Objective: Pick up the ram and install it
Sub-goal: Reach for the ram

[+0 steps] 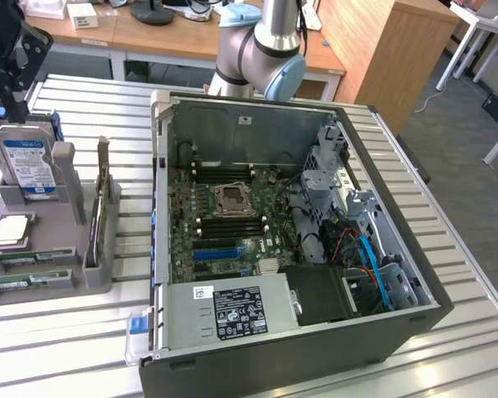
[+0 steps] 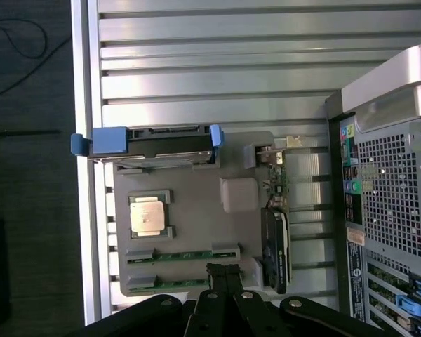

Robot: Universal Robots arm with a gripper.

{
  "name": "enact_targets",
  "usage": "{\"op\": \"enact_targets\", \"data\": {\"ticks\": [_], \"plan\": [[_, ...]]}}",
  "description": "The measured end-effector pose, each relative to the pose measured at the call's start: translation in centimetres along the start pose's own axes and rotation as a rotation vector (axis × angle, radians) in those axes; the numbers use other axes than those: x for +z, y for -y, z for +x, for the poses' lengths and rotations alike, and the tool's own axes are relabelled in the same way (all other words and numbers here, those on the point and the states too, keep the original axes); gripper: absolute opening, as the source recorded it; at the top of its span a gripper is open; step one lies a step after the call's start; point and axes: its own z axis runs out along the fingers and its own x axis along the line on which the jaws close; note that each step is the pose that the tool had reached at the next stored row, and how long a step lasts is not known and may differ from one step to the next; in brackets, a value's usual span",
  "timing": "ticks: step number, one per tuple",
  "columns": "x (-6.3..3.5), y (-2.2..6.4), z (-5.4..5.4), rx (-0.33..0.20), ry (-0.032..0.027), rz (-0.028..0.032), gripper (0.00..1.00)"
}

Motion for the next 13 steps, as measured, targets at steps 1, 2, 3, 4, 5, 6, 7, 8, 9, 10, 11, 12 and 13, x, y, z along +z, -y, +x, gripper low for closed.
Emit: {"op": "enact_targets", "data": {"ticks": [1,2,3,4,5,6,7,8,9,10,11,12,13], "plan": [[0.0,0.0,0.01,0.0,0.0,0.0,0.11],[0.0,0.0,0.02,0.0,0.0,0.0,0.11],[0.0,0.0,0.03,0.0,0.0,-0.0001,0.11],[0.0,0.0,0.05,0.0,0.0,0.0,0.11],[0.0,0.0,0.06,0.0,0.0,0.0,0.11],[0.0,0.01,0.09,0.0,0.0,0.0,0.11],[0.0,0.01,0.11,0.0,0.0,0.0,0.11],[0.0,0.01,0.14,0.0,0.0,0.0001,0.11],[0.0,0.01,0.2,0.0,0.0001,-0.0001,0.11],[-0.01,0.01,0.29,0.0,0.0,0.0001,0.11],[-0.01,0.02,0.39,0.0,0.0,0.0,0.11],[-0.01,0.04,0.52,0.0,0.0,0.0,0.11],[-0.02,0.05,0.65,0.0,0.0,0.0,0.11]]}}
